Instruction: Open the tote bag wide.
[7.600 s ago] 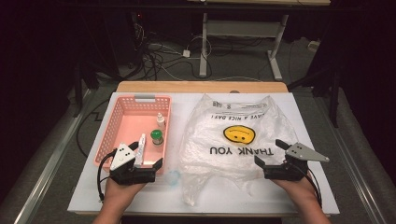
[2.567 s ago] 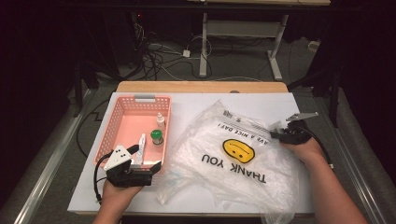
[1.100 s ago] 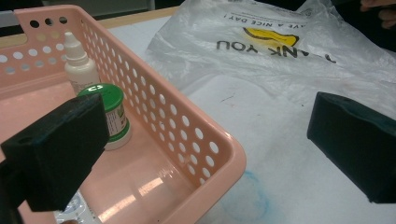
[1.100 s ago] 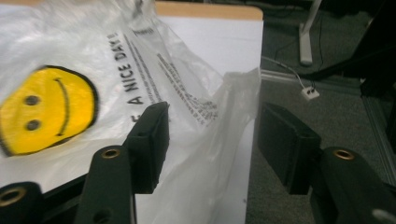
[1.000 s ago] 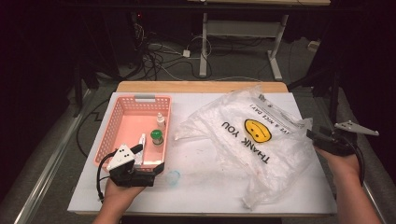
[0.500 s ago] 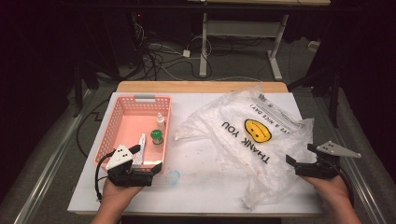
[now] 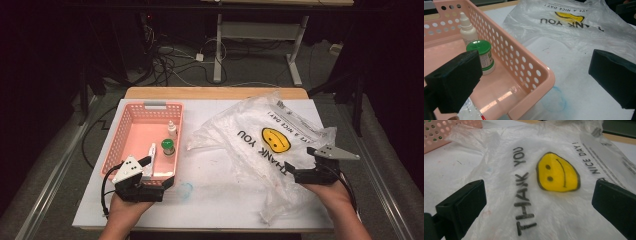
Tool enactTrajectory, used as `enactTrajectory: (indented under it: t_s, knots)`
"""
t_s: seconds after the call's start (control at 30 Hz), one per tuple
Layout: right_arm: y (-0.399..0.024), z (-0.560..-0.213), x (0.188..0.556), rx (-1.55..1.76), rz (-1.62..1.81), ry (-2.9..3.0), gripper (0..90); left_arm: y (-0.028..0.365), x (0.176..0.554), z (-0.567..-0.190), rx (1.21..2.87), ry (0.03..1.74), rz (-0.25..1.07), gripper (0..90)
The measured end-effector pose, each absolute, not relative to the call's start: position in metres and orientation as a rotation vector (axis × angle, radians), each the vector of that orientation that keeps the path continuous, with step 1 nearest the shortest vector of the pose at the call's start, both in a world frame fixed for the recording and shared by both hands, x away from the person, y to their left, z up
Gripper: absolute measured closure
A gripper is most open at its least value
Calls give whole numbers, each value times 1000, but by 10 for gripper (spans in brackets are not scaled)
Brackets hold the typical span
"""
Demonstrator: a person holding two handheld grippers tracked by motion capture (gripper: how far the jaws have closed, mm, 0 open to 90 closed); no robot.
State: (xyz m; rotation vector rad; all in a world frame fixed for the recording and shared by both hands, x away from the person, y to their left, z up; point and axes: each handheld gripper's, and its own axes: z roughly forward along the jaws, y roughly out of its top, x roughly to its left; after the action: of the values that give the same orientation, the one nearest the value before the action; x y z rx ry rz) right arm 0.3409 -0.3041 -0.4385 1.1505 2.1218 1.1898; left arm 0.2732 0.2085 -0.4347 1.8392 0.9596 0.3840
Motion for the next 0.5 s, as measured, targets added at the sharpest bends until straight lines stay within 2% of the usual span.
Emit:
enactTrajectory:
  t_s: [0.5]
  knots:
    - [-242, -444, 369, 1066, 1211, 2227, 8, 207, 274, -437, 1831, 961, 402, 0]
